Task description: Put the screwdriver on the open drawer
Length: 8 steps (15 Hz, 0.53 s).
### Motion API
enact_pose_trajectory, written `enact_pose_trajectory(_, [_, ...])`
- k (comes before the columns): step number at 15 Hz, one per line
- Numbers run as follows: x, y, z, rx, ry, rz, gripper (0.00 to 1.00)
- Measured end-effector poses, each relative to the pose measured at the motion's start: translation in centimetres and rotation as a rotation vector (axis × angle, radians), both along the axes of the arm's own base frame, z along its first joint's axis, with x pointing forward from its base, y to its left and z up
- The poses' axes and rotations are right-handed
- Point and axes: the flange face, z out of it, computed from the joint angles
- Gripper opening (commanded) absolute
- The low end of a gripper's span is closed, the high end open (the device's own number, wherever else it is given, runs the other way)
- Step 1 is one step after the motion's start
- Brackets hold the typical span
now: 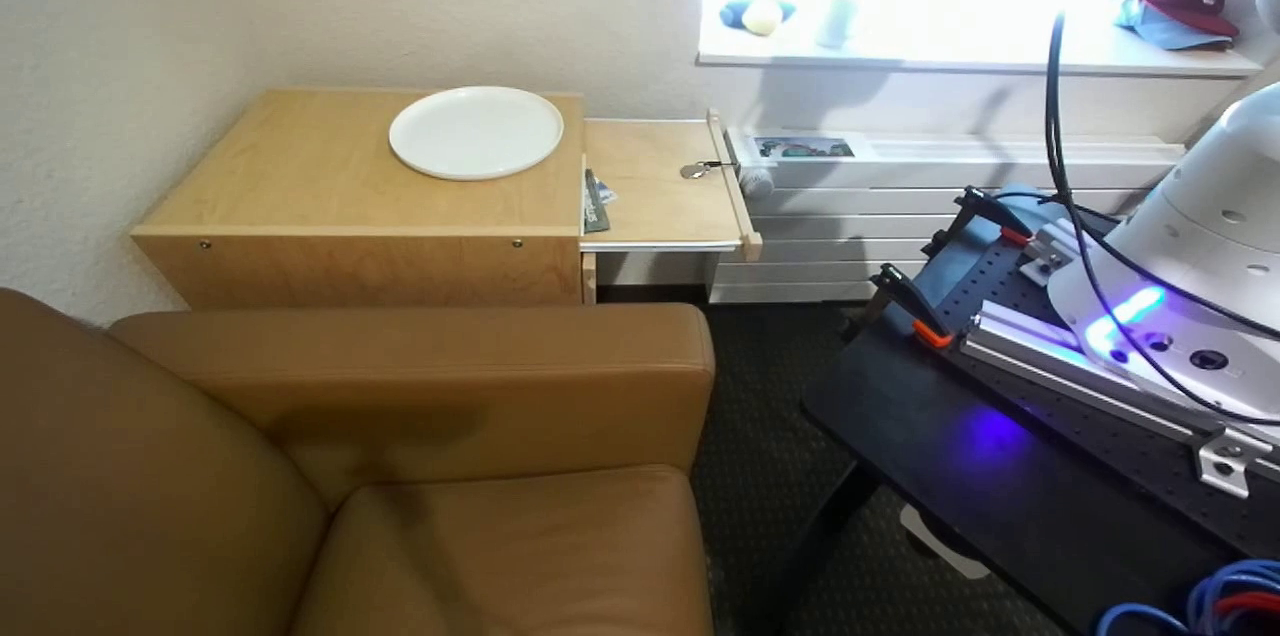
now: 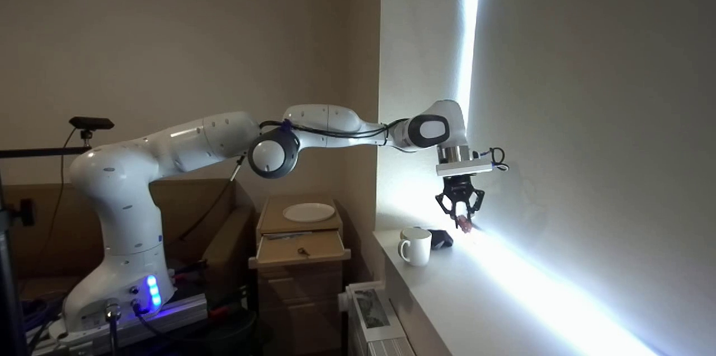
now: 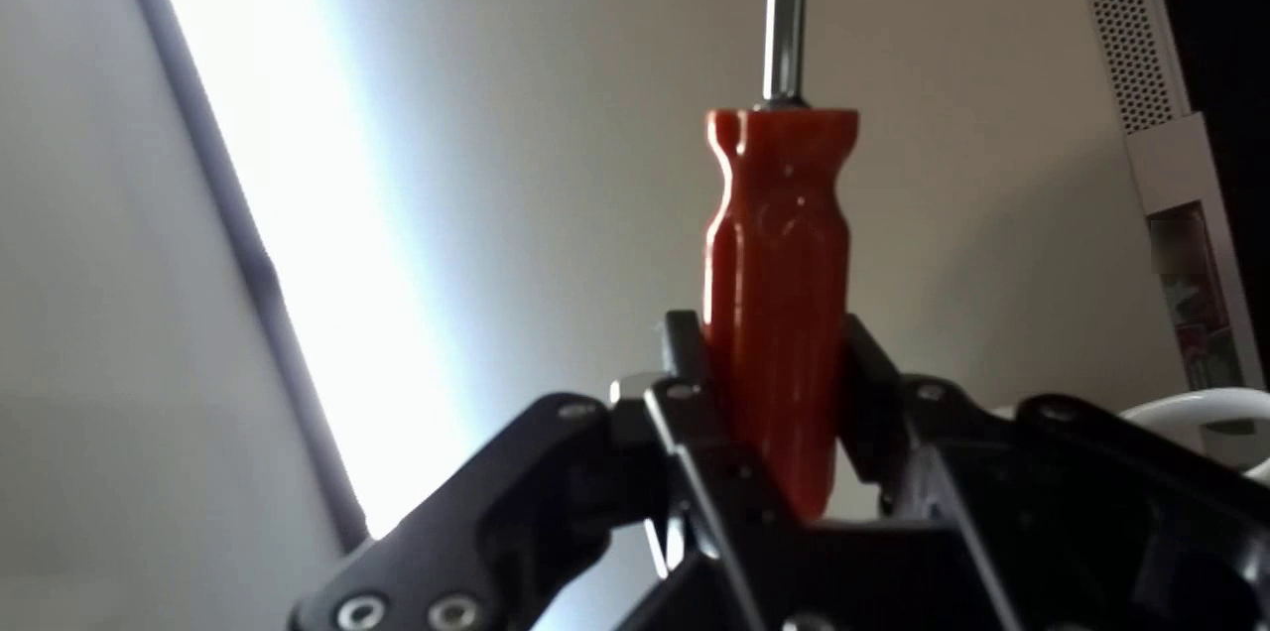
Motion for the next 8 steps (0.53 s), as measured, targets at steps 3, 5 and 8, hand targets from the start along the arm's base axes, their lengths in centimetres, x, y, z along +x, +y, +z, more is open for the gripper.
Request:
enact_pose_trajectory(3, [2.3,2.7,-0.4,0.01,0.029,0.161,0.08])
enact_pose_trajectory(5, [3.2,3.8,0.3,0.01,0.037,0.27,0.08])
enact_pose_trajectory(8, [3.9,4.5,1.6,0.011,0.046,0.431,0.08])
